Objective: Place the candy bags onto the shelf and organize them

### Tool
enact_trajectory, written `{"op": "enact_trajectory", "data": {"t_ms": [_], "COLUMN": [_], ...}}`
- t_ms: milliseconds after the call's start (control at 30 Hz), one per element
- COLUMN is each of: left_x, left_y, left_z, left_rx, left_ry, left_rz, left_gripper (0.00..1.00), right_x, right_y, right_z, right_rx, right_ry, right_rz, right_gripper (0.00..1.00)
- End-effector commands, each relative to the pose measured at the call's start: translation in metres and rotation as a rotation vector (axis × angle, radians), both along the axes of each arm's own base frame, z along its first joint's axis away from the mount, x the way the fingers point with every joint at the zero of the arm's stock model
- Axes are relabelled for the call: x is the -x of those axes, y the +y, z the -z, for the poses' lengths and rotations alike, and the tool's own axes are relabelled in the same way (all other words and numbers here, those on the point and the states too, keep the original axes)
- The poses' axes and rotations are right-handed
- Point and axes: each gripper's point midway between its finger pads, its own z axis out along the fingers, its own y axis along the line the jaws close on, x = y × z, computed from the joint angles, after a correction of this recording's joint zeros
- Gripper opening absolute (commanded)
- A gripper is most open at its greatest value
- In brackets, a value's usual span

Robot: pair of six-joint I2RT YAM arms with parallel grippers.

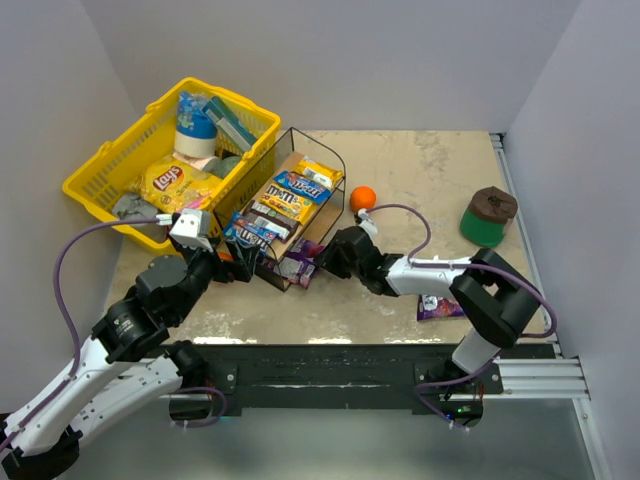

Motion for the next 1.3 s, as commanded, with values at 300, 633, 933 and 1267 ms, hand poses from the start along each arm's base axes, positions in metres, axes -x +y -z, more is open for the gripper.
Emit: {"op": "enact_trajectory", "data": {"t_ms": [300,633,933,1267], "left_x": [-0.001,0.000,0.000,0.002], "left_y": [0.004,0.005,0.006,0.006], "left_z": [-0.005,-0.004,-0.004,-0.010], "left_rx": [0.002,0.004,0.004,0.018], "left_ry": [-0.024,-0.024,-0.025,-0.032], "left_rz": [-0.016,-0.019,-0.022,-0.012], "left_gripper": [0.99,1.00,0.99,1.00], "right_x": [-0.011,-0.013,-0.006,-0.003], "right_y": [0.055,0.081,0.067,-0.033], "right_z": [-0.027,-0.041,-0.033,-0.057], "right_rx": [-0.268,-0.313,-0.230,0.009], "right_ry": [-0.004,-0.007,0.014,-0.060], "right_rz": [-0.069,-0.104,-0.042,0.183], "right_gripper": [0.15,0.14,0.22,0.49]}}
